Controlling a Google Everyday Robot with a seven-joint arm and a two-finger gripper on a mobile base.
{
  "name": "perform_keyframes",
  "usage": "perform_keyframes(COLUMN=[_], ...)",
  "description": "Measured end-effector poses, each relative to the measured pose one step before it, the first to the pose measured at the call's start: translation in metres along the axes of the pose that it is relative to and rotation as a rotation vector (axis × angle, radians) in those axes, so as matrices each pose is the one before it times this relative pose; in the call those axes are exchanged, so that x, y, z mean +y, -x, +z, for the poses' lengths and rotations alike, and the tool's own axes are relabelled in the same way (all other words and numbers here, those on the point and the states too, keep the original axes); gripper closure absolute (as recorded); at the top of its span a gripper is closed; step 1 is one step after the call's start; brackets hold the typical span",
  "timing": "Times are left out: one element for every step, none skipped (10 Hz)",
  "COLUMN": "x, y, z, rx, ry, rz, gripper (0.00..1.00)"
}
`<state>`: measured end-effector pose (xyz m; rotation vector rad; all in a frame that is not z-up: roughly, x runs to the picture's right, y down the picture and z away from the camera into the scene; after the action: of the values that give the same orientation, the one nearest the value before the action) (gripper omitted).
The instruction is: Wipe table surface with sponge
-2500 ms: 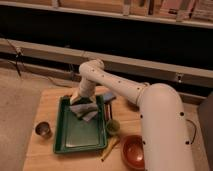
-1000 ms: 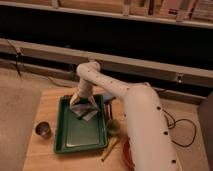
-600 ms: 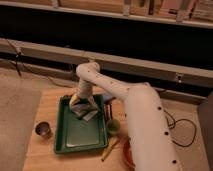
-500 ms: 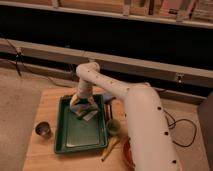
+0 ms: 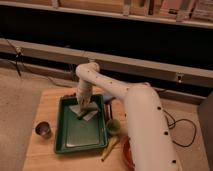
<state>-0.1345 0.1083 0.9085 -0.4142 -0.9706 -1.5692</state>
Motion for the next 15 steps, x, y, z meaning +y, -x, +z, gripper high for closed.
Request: perform_keyframes(x=[0.00137, 0.00115, -0.00217, -0.00234, -0.00109, 0.00033, -0.0004, -0.00157, -0.00166, -0.00108, -0.0007, -0.00013, -0.00004, -0.00056, -0.00064], y=[0.00014, 0.00047, 0.00042, 0.0002, 0.00015, 0.00015, 0.00005, -0.00022, -0.00047, -0.00032, -0.00043, -0.00029, 0.00068, 0.00016, 0.00008], z=[0.00029, -0.00044, -0.00056, 0.0004, -0.00115, -0.00207, -0.00076, -0.0003, -0.00007, 0.00077, 0.00011, -0.00005, 0.00063, -0.00087, -0.00004], rx=[-0.00808, -0.00688, -0.00739, -0.00308, -0.00042, -0.00006, -0.0018, -0.00414, -0.00435, -0.0044, -0.00321, -0.00235, -0.00265, -0.00058, -0.00136], ry=[-0.00053, 0.00097, 0.00141, 0.00078, 0.00113, 0.00088, 0.0003, 0.00226, 0.00305, 0.00201, 0.00268, 0.00271, 0.00535, 0.00418, 0.0031], rz=[-0.00241, -0.00491, -0.01722, -0.0066, -0.00445, -0.00263, -0.00263, -0.00541, -0.00444, -0.00238, -0.00182, -0.00088, -0.00233, -0.002, -0.00048], gripper=[0.98, 1.0, 0.97, 0.9, 0.78, 0.66, 0.58, 0.48, 0.37, 0.28, 0.22, 0.2, 0.2, 0.2, 0.2])
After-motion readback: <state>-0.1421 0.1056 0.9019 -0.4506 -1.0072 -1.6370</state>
